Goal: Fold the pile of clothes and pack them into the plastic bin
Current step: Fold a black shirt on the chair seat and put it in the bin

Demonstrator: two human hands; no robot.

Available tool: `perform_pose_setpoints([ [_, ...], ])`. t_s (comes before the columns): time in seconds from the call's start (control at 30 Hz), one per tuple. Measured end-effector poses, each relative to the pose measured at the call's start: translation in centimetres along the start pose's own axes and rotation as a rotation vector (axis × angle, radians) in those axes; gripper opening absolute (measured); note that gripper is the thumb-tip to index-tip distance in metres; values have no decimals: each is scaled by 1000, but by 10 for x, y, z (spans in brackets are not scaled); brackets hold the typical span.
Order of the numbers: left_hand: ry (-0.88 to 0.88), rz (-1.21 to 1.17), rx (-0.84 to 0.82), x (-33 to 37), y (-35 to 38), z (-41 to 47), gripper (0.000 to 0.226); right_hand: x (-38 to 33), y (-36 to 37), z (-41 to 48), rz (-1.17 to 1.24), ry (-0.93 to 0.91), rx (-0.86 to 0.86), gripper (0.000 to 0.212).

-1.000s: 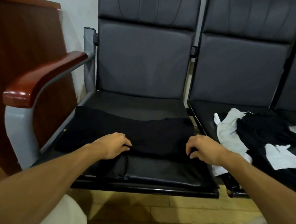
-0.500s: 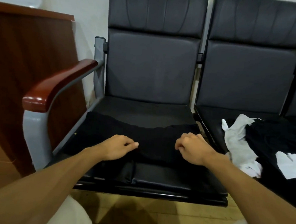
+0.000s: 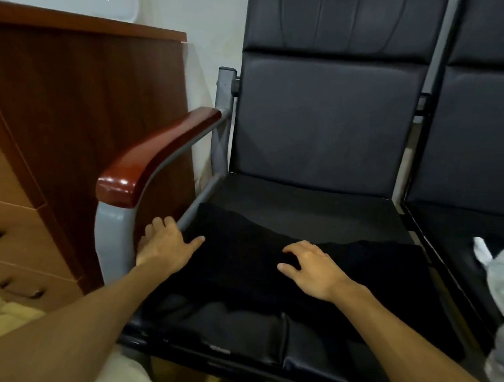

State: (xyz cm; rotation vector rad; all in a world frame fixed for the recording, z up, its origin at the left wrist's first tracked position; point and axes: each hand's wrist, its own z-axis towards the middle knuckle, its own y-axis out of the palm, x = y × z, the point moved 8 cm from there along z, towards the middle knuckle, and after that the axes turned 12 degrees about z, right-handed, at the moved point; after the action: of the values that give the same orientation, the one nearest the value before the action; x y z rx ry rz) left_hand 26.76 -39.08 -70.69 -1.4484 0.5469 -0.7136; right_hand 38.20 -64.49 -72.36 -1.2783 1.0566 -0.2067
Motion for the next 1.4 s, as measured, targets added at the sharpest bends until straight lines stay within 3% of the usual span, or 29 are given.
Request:
perform_pose_setpoints([
  [0.13, 136, 134, 40, 23, -1, 2, 57, 19, 30, 8, -16, 91, -209, 79],
  [0.3, 197, 208, -2, 33, -4, -8, 37, 24, 42, 0, -25, 129, -275, 80],
  [0.47, 80, -245, -164, 24, -10, -28, 31, 10, 41, -21, 48, 140, -320, 71],
  [0.7, -276, -1042, -589, 15, -4, -73, 28, -9, 35, -49, 233, 129, -364, 65],
  [0.8, -249, -1292, -687, 36, -9, -87, 23, -10, 15, -55, 265, 110, -274, 58],
  [0.9, -137, -1483, -647, 64, -15, -88, 4, 5, -21, -62, 323, 127, -83, 47],
  [1.03, -83, -1494, -597, 111, -24, -93, 18, 53, -78, -84, 408, 236, 244, 37],
  [1.17, 0, -1455, -573, 166, -29, -100, 27, 105, -125, -120, 446, 314, 516, 42],
  [1.27, 64, -1451, -588, 207, -35, -114, 26, 136, -147, -150, 348, 356, 597, 40],
  [1.4, 153, -1391, -602, 262, -31, -134, 27, 160, -151, -175, 263, 390, 566, 40],
])
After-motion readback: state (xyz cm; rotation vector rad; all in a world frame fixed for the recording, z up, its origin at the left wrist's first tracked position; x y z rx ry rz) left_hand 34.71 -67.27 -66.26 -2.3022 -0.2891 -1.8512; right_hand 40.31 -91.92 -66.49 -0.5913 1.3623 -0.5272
